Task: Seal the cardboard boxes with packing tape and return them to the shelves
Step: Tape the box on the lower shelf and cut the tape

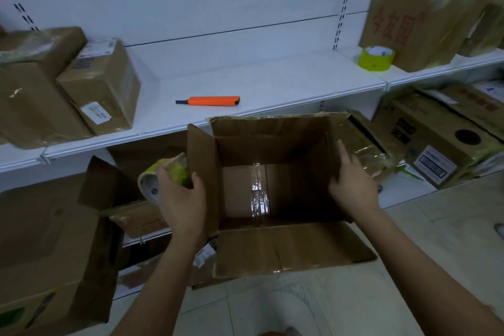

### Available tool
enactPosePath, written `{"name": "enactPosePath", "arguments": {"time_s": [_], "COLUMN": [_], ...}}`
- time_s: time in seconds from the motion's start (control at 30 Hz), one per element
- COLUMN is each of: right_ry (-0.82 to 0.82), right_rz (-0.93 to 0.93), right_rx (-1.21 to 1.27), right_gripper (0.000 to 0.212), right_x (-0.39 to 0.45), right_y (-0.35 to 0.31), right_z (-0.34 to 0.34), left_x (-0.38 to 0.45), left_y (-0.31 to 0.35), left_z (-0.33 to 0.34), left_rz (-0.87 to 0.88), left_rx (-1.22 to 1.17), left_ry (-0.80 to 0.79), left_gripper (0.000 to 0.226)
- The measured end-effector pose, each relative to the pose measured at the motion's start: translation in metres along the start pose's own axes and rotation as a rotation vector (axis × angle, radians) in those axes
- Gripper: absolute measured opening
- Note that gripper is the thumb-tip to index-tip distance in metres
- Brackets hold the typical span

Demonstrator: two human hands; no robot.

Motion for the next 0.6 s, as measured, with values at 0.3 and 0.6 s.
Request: {"name": "enactPosePath", "arguments": {"time_s": [0.3, 0.6], "right_ry": [-0.272, -0.235], "right_rz": [-0.361, -0.503], "right_rx": [-0.121, -0.193], "right_gripper": [0.066, 0.110], "right_x": [0.059, 0.068], "right_y": [-0.058, -0.085], "right_z": [0.015, 0.029], "left_x": [-0.039, -0.080], "left_y": [0.016, -0.003], "left_z": [0.010, 0.118], "left_rz": [0.211, 0.420], "left_rx": [0.085, 0.648], "left_ry": [-0.004, -0.675], "left_gripper": [0.035, 0.053]}}
Point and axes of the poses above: each hand's wrist, its own x-axis towards the middle knuckle, its own z-axis out of the palm, y = z × x, the point moved 7 cm from there along x, towards the middle knuckle, and after that the axes turned 5 degrees about z, right-handed, at the moved point
